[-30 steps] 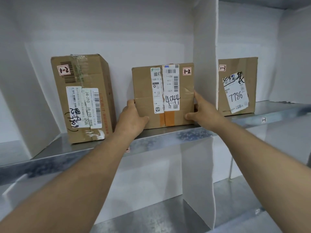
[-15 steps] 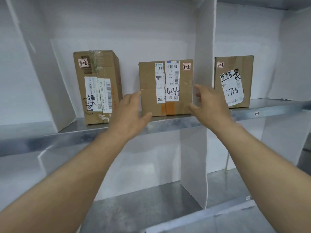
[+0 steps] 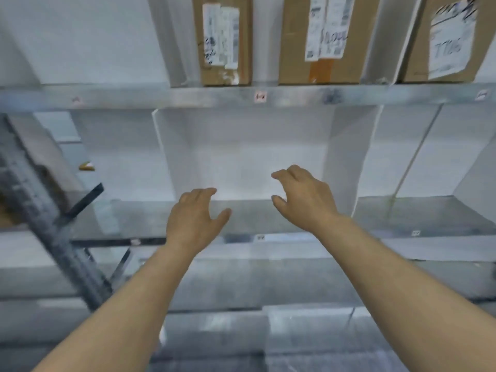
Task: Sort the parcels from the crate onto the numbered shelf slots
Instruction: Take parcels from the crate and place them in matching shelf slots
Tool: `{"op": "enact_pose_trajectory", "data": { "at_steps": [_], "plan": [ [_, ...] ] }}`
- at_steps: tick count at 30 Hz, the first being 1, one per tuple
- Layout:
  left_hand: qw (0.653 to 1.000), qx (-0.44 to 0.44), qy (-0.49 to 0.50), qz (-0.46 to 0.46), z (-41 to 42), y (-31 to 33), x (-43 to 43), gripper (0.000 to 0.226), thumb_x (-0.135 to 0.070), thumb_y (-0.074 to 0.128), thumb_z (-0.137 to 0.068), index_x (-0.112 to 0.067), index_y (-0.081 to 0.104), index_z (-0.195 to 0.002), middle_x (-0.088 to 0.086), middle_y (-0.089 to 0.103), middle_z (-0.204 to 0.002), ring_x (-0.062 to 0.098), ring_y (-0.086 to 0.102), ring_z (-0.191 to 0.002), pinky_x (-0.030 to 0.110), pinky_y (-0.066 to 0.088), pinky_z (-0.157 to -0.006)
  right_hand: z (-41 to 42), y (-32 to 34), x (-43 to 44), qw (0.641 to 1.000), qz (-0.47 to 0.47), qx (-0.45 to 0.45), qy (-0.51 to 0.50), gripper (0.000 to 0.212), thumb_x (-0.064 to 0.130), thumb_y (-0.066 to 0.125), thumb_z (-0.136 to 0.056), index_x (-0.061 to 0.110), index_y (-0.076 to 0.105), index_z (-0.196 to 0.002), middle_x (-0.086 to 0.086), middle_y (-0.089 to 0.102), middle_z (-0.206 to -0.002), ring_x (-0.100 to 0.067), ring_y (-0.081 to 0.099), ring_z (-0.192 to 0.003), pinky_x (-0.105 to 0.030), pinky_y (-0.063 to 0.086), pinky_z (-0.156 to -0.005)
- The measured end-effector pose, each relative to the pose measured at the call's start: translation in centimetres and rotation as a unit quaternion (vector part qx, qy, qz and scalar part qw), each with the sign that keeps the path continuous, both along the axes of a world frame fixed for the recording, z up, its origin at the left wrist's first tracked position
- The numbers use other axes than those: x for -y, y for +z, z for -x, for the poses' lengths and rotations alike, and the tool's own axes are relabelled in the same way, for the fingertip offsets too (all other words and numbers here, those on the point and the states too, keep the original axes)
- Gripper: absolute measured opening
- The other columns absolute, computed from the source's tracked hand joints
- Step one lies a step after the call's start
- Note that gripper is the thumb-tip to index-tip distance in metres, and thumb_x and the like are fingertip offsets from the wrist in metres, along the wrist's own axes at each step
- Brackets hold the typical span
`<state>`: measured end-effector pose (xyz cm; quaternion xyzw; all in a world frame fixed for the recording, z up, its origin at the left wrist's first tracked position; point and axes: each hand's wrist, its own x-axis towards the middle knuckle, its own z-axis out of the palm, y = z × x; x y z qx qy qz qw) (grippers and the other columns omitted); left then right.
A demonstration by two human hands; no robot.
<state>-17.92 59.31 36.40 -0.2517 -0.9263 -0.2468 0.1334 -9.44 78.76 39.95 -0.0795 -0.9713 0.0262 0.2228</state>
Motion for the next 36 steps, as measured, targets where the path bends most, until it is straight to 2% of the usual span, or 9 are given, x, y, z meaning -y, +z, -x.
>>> {"op": "enact_pose_trajectory", "data": {
  "at_steps": [4,9,13,17,24,30,36],
  "plan": [
    [0.997,0.052,0.061,0.022,-1.7,-4.6,4.7,0.062,-0.048,0.056,-0.09,-0.018,0.039,-0.143,0.003,0.046,-0.143,0.024,0.04,-0.129,0.035,0.036,-0.1,0.8,-3.9,4.9,0.996,0.004,0.062,0.056,0.048,0.029,0.047,-0.095,0.018,0.038,-0.141,-0.004,0.046,-0.131,-0.022,0.044,-0.12,-0.035,0.046,-0.08],
    [0.988,0.083,0.126,0.041,-2.5,-7.5,10.2,0.065,-0.049,0.053,-0.091,-0.017,0.036,-0.144,0.004,0.044,-0.145,0.025,0.037,-0.132,0.037,0.035,-0.103,2.6,-7.1,10.7,0.988,0.014,0.099,0.118,0.044,0.027,0.047,-0.094,0.017,0.044,-0.136,-0.004,0.049,-0.128,-0.022,0.047,-0.116,-0.035,0.047,-0.078],
    [0.978,0.095,0.177,0.05,-2.6,-9.2,15.2,0.066,-0.051,0.051,-0.091,-0.018,0.033,-0.146,0.004,0.042,-0.146,0.024,0.037,-0.134,0.037,0.033,-0.105,4.6,-8.8,15.6,0.978,0.006,0.13,0.16,0.044,0.028,0.047,-0.094,0.017,0.043,-0.136,-0.004,0.049,-0.127,-0.023,0.046,-0.115,-0.032,0.04,-0.074],
    [0.967,0.107,0.226,0.055,-2.6,-10.8,21.2,0.067,-0.052,0.054,-0.089,-0.018,0.036,-0.144,0.007,0.048,-0.14,0.028,0.043,-0.127,0.038,0.036,-0.1,6.6,-10.1,21.4,0.966,0.006,0.159,0.204,0.048,0.031,0.048,-0.094,0.02,0.04,-0.141,-0.004,0.046,-0.135,-0.023,0.045,-0.122,-0.034,0.044,-0.083],
    [0.936,0.147,0.317,0.039,-4.0,-14.2,32.1,0.068,-0.054,0.052,-0.089,-0.017,0.034,-0.143,0.007,0.047,-0.14,0.029,0.04,-0.128,0.039,0.033,-0.099,9.2,-12.7,33.3,0.935,-0.017,0.206,0.289,0.048,0.031,0.05,-0.094,0.02,0.04,-0.139,-0.003,0.046,-0.133,-0.023,0.045,-0.119,-0.037,0.047,-0.083],
    [0.907,0.181,0.38,0.018,-5.9,-17.0,40.6,0.071,-0.055,0.051,-0.089,-0.019,0.03,-0.146,0.005,0.043,-0.144,0.028,0.037,-0.131,0.042,0.033,-0.103,9.9,-14.7,43.0,0.908,-0.044,0.22,0.353,0.049,0.033,0.05,-0.094,0.021,0.039,-0.14,-0.004,0.046,-0.132,-0.024,0.043,-0.124,-0.039,0.048,-0.085],
    [0.874,0.213,0.438,-0.014,-9.3,-19.6,47.7,0.071,-0.055,0.051,-0.089,-0.02,0.029,-0.147,0.005,0.044,-0.144,0.027,0.037,-0.132,0.038,0.032,-0.105,9.2,-16.1,51.6,0.88,-0.072,0.229,0.411,0.048,0.032,0.05,-0.095,0.02,0.038,-0.14,-0.002,0.047,-0.13,-0.022,0.044,-0.123,-0.038,0.046,-0.082]
  ]
}}
